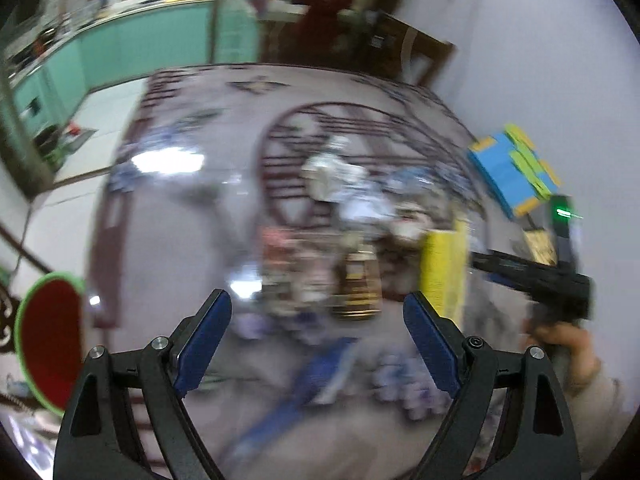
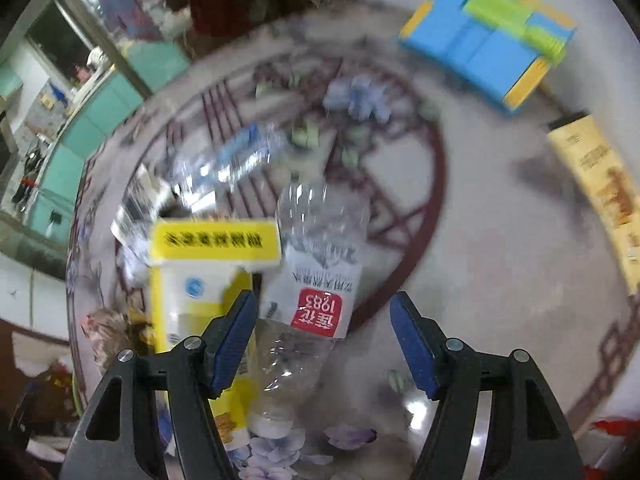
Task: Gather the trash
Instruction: 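Move both tools back to the table toward the yellow box and bottle, then grasp the yellow medicine box with the left gripper while the right grasps the clear bottle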
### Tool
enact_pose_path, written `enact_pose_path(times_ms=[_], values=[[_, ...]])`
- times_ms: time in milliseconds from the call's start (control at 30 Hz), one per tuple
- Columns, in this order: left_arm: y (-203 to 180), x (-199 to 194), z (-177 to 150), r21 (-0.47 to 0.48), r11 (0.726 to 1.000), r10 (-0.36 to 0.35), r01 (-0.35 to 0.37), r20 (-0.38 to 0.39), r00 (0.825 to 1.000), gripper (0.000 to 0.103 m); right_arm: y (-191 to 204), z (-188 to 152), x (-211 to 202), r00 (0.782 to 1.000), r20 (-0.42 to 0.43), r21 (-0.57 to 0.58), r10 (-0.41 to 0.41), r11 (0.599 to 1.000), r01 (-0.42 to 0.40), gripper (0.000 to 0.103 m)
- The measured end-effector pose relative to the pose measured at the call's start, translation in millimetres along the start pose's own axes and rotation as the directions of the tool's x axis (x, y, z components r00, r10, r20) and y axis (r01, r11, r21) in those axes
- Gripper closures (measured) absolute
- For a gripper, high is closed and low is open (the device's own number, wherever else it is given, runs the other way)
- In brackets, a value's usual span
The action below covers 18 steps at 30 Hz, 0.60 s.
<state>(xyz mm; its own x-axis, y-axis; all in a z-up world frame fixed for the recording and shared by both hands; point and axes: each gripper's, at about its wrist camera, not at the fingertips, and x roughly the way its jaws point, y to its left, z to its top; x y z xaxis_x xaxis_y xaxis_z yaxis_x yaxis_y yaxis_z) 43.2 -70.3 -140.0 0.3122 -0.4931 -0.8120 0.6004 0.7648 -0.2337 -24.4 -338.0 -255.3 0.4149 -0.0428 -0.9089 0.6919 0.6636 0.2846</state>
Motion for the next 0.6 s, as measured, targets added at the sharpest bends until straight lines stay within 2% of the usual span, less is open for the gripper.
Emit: enact_pose_path(times_ms=[33, 67, 100, 133, 167, 233, 367, 500, 600], values=[[-10, 4, 1, 0.013, 1.0, -0.014, 0.014, -0.007, 1.0, 0.015, -2, -1, 8, 0.998, -0.004, 0.009, 0.062, 0.998, -0.062, 0.033], [-23, 10, 2, 0.028, 0.999, -0.032, 0.033, -0.017, 0.999, 0.015, -4, 2, 14, 0.996, -0.016, 0.018, 0.092, 0.996, -0.091, 0.033], [-35, 17, 2, 0.041, 0.998, -0.047, 0.049, -0.029, 0.998, 0.015, -5, 4, 21, 0.994, -0.036, 0.02, 0.107, 0.994, -0.106, 0.038], [-44, 22, 2, 0.049, 0.997, -0.056, 0.058, -0.04, 0.998, 0.015, -6, 7, 29, 0.989, -0.059, 0.02, 0.135, 0.991, -0.134, 0.048], [-54, 29, 2, 0.057, 0.996, -0.07, 0.073, -0.052, 0.996, 0.015, -8, 8, 32, 0.985, -0.067, 0.021, 0.157, 0.988, -0.156, 0.048], [-66, 40, 3, 0.07, 0.994, -0.081, 0.086, -0.074, 0.994, 0.015, -12, 14, 29, 0.983, -0.065, -0.009, 0.169, 0.985, -0.17, 0.048], [-86, 66, 3, 0.079, 0.992, -0.09, 0.099, -0.116, 0.989, 0.015, -32, 26, -1, 0.985, 0.028, -0.062, 0.17, 0.984, -0.168, 0.048], [-94, 95, 3, 0.076, 0.995, -0.056, 0.069, -0.158, 0.986, 0.015, -55, 41, -33, 0.98, 0.093, -0.061, 0.176, 0.983, -0.171, 0.048], [-95, 115, 1, 0.051, 0.996, -0.063, 0.074, -0.194, 0.979, 0.016, -64, 44, -51, 0.977, 0.116, -0.063, 0.18, 0.983, -0.174, 0.048]])
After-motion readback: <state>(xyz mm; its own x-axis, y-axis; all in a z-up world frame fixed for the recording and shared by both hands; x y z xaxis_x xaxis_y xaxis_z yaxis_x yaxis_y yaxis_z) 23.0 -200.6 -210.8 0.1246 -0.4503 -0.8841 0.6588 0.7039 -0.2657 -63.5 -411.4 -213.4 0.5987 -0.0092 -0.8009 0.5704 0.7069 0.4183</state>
